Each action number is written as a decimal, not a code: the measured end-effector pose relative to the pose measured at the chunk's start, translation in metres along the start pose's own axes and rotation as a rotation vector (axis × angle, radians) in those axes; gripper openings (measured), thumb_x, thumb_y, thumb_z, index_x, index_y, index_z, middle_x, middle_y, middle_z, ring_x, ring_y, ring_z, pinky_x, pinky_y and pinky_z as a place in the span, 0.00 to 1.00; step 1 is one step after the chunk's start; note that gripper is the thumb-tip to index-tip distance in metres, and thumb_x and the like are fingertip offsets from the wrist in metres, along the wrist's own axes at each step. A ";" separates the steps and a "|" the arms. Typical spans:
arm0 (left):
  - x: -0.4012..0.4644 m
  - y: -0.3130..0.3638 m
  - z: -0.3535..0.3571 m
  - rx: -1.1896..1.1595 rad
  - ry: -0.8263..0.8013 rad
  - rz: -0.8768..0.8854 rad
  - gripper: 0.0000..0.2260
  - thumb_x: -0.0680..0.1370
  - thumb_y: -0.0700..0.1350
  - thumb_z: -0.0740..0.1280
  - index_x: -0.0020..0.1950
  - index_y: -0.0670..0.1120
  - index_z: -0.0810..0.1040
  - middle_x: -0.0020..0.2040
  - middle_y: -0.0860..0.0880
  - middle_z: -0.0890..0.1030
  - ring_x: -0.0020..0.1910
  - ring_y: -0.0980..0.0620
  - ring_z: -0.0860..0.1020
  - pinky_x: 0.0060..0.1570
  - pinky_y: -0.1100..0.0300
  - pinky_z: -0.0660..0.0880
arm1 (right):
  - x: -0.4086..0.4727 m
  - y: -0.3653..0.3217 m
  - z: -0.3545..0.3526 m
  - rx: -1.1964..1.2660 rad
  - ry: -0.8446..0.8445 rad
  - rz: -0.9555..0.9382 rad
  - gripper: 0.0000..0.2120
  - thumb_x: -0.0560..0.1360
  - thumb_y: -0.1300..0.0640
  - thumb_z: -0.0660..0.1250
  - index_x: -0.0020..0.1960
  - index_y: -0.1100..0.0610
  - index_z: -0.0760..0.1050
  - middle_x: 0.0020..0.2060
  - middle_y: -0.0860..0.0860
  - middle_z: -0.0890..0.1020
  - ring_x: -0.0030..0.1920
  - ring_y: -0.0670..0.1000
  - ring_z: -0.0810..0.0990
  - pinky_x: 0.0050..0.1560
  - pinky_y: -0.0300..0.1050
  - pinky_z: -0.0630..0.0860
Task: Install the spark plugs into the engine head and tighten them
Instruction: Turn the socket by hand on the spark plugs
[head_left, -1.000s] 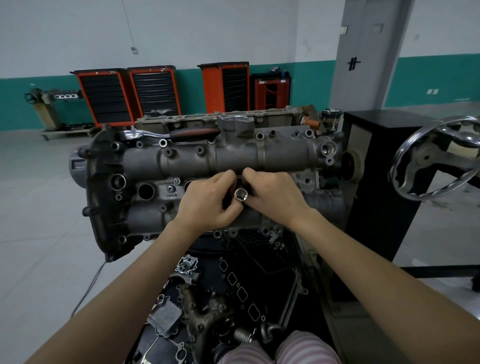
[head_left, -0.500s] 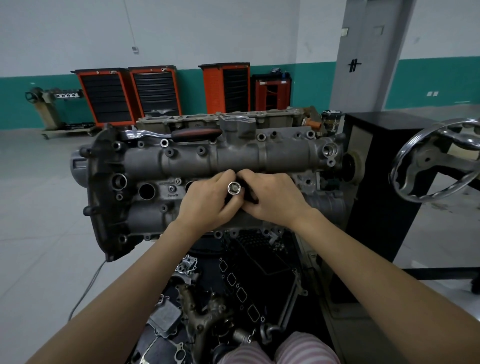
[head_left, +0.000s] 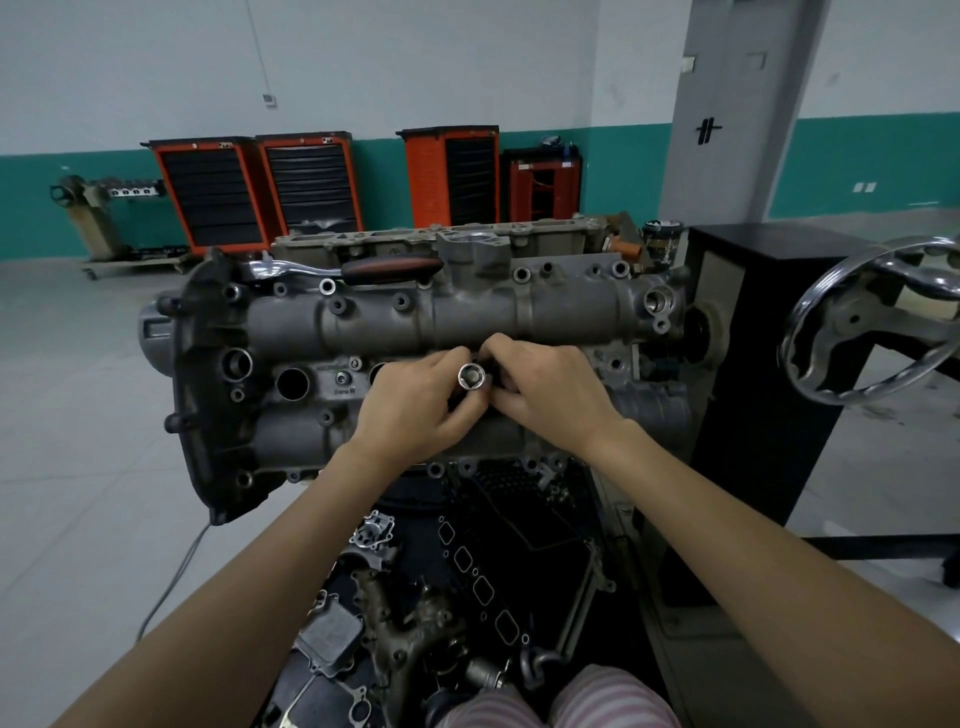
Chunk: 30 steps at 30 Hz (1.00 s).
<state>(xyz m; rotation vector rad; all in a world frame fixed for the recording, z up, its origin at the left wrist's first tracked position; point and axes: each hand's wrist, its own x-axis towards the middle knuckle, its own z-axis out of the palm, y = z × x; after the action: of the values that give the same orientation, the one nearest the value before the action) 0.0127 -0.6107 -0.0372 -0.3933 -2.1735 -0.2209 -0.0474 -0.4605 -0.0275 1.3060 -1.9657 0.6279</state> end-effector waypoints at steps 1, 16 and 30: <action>0.000 0.000 -0.001 -0.011 0.007 0.009 0.13 0.74 0.48 0.58 0.34 0.42 0.69 0.27 0.48 0.73 0.22 0.45 0.71 0.22 0.60 0.63 | 0.000 0.000 0.001 0.004 -0.010 -0.001 0.10 0.70 0.58 0.69 0.49 0.62 0.75 0.32 0.52 0.79 0.32 0.55 0.78 0.27 0.49 0.72; 0.001 0.000 0.000 0.020 -0.006 0.015 0.16 0.74 0.51 0.59 0.32 0.41 0.68 0.26 0.47 0.73 0.23 0.44 0.72 0.21 0.59 0.63 | 0.001 -0.001 0.001 -0.035 0.053 -0.069 0.07 0.69 0.58 0.62 0.37 0.62 0.72 0.27 0.54 0.77 0.27 0.57 0.76 0.22 0.46 0.66; 0.001 0.001 -0.002 -0.036 -0.024 -0.002 0.13 0.71 0.50 0.58 0.38 0.39 0.70 0.33 0.46 0.75 0.25 0.42 0.73 0.22 0.57 0.65 | 0.002 0.001 0.004 -0.043 0.021 -0.061 0.08 0.64 0.65 0.72 0.38 0.63 0.73 0.27 0.54 0.77 0.27 0.59 0.76 0.21 0.45 0.68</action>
<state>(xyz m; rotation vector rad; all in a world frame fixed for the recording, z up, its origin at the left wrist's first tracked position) 0.0139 -0.6102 -0.0357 -0.4158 -2.1965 -0.2578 -0.0501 -0.4638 -0.0286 1.3222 -1.9051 0.5645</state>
